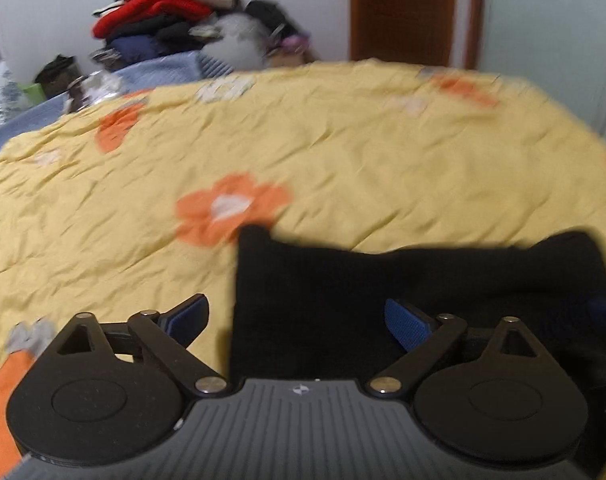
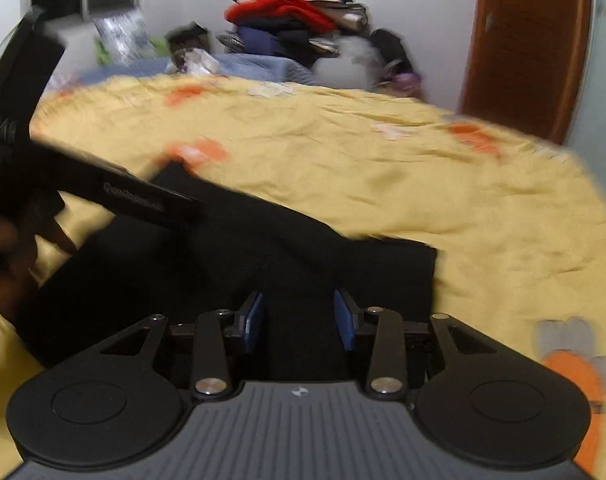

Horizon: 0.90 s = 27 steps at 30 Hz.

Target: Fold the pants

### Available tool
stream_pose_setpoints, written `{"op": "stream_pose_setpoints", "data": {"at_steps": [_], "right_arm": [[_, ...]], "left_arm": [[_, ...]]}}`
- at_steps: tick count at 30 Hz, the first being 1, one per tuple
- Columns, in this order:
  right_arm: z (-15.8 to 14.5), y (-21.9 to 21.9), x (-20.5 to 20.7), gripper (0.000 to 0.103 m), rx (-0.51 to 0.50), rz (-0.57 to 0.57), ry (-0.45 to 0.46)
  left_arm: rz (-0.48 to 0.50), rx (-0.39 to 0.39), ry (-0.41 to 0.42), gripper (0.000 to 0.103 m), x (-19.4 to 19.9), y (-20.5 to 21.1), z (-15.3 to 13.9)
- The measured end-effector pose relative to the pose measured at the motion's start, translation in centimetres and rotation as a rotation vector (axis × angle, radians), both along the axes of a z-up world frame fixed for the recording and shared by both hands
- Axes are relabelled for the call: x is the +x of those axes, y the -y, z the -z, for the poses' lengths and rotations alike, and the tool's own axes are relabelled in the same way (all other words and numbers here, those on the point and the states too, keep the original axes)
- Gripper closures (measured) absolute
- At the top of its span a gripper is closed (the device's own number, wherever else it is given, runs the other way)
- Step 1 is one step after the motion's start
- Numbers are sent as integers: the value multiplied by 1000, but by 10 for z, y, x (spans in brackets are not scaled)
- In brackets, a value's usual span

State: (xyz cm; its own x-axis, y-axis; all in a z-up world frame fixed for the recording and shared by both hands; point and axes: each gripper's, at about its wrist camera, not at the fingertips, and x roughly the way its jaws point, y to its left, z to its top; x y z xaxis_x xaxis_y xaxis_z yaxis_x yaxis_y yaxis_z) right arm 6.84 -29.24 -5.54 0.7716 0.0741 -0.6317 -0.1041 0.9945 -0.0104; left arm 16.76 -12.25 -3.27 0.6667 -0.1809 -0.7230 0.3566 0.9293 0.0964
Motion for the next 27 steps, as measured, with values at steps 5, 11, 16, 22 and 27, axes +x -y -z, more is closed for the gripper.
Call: {"op": "stream_pose_setpoints", "data": {"at_steps": [5, 11, 16, 22, 27], "right_arm": [[-18, 19, -38, 65, 30, 89, 41], [6, 11, -51, 65, 77, 31, -2], [-9, 14, -70, 62, 57, 131, 34], [9, 0, -63, 24, 53, 96, -6], [0, 35, -77, 24, 289, 128, 44]], "left_arm": [[44, -131, 25, 7, -48, -34, -23], [122, -62, -19, 5, -92, -38, 9], [13, -153, -46, 4, -101, -81, -2], [15, -141, -33, 1, -108, -94, 3], [17, -216, -108, 2, -91, -109, 1]]}}
